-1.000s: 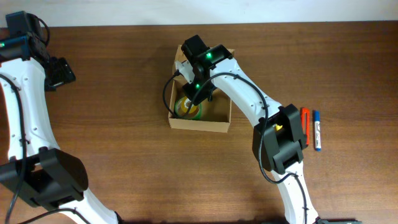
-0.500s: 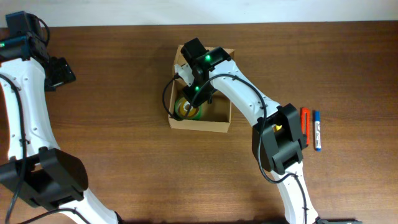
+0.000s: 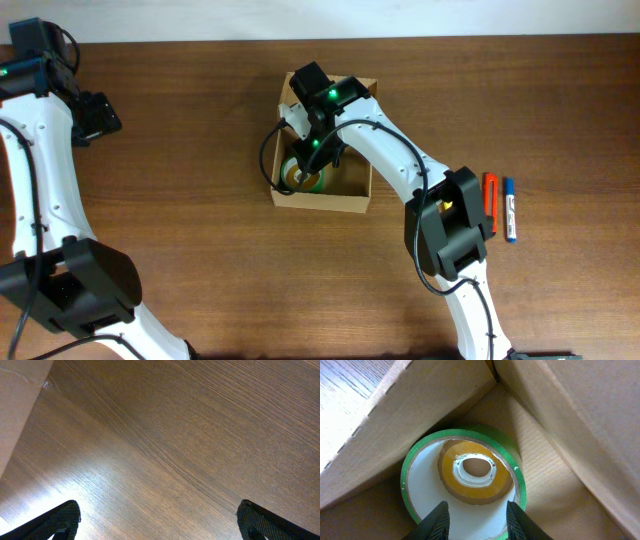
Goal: Pack container
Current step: 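Open the right gripper and lift out of the box, then grasp the red stapler with the right gripper and lift it, then carry the red stapler into the box beside the tape rolls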
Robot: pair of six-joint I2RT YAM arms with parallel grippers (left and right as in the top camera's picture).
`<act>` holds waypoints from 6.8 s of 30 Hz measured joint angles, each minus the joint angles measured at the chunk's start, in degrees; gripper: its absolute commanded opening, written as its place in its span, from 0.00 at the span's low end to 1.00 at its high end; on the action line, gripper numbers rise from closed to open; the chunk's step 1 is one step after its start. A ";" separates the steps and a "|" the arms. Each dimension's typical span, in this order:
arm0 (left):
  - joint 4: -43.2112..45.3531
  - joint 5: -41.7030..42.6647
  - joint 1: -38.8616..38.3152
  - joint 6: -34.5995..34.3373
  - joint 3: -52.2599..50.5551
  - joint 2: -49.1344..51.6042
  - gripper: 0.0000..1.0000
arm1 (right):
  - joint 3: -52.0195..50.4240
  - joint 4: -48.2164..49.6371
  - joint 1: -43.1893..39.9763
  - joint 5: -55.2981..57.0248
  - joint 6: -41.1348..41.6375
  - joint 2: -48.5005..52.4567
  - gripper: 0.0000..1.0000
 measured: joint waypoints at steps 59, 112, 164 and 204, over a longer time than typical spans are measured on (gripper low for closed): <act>0.00 -0.02 0.00 0.00 -0.04 0.00 1.00 | -54.62 14.78 -25.20 2.43 23.69 -32.30 0.68; 0.00 0.00 0.00 0.00 -0.04 0.00 1.00 | -46.64 14.78 -21.09 11.26 27.30 -25.18 0.04; 0.00 0.00 0.00 0.00 -0.04 0.00 1.00 | 10.73 -20.76 4.63 20.31 47.80 -7.61 0.04; 0.00 0.00 0.00 0.00 -0.04 0.00 1.00 | -5.62 -13.77 0.28 16.24 43.34 -7.58 0.04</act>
